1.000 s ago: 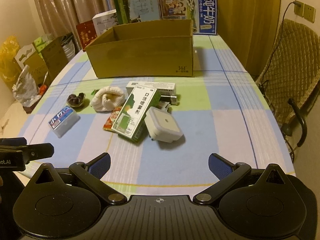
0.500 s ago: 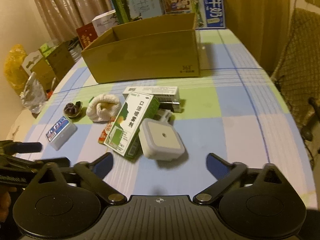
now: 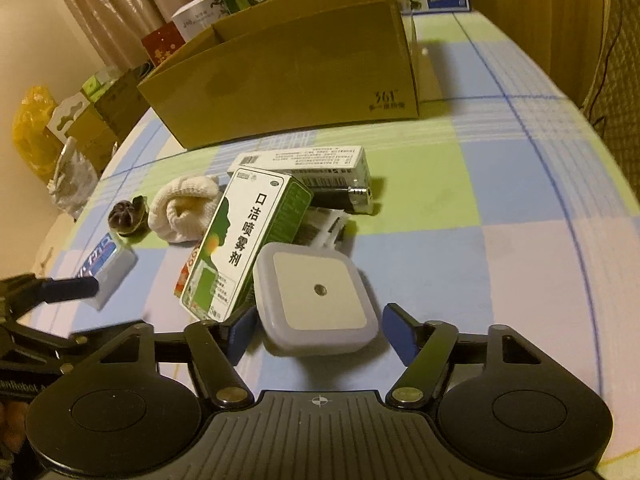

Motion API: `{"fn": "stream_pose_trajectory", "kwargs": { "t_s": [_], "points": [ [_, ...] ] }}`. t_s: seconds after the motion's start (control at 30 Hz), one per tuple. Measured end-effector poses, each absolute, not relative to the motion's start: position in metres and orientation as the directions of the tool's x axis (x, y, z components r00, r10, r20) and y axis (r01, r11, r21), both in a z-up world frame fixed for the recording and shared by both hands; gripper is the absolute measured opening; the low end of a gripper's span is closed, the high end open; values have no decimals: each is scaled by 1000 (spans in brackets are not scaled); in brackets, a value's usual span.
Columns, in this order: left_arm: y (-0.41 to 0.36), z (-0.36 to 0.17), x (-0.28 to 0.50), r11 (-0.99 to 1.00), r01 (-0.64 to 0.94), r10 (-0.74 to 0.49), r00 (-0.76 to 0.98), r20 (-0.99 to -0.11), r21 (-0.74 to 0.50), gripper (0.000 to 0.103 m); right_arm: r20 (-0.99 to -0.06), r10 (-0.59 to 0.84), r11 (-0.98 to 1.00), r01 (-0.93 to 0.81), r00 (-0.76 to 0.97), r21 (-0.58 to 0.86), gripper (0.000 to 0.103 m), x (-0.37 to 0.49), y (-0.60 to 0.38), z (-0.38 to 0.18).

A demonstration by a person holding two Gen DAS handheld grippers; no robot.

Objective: Organize objects
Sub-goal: 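Move the left gripper onto the green-white spray box and close it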

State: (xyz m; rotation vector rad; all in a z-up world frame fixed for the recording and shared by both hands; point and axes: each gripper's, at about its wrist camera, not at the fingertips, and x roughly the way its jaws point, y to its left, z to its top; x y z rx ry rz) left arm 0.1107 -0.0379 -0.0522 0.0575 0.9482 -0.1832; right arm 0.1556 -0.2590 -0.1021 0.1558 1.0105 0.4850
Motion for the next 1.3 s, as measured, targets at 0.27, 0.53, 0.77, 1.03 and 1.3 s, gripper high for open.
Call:
{"fn": "stream_pose_trajectory", "kwargs": {
  "t_s": [0.27,0.53,0.77,1.03,1.3],
  "points": [
    [-41,-62,121,977,208,-160,560,-813,-49,96,-773,487,869,-309,406,386,64,168,-258,-111],
    [-51,-63,126,966,253,-196,556,-808,-60,92,-772,362,932,-231,523,280,59,156,-276,-92],
    [-78,-64,139,944,324,-242,566,-788,-57,82,-780,319,947,-208,539,244,52,158,-281,-92],
    [-94,-72,154,930,368,-234,572,-786,-9,79,-779,331,943,-201,532,264,53,161,-280,-96],
    [-95,-77,155,922,387,-238,570,-786,1,73,-784,358,933,-150,507,328,69,170,-289,-103]
  ]
}}
